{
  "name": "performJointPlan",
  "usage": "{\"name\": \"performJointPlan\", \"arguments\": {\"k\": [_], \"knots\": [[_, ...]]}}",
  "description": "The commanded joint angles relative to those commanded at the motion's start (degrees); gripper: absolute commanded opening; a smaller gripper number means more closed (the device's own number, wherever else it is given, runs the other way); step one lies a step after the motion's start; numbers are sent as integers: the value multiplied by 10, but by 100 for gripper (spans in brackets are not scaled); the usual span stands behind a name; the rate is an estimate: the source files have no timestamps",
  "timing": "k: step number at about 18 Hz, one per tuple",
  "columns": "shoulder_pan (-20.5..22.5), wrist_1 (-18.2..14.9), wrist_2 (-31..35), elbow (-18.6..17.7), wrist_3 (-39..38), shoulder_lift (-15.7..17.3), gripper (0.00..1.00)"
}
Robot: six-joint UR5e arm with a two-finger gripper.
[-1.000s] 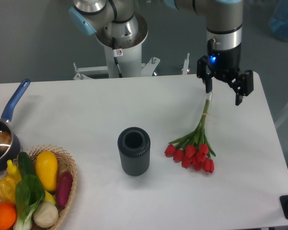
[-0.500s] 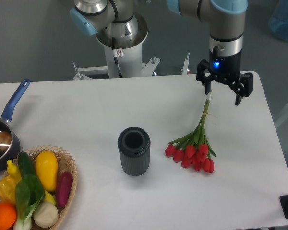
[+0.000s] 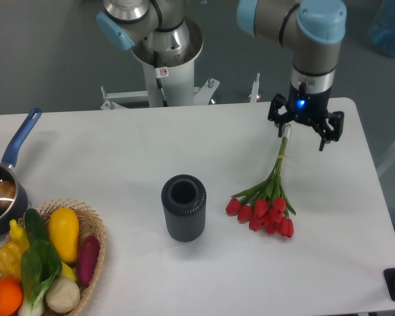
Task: Pick up the flowers from the table
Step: 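Move the open gripper over the green stems of the red tulips, then lower the open gripper down around the tulip stems near the blooms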
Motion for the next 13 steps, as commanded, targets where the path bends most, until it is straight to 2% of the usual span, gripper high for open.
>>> {"name": "performJointPlan", "arguments": {"k": [13], "knots": [[-2,6,0,-4,4,-91,100]]}}
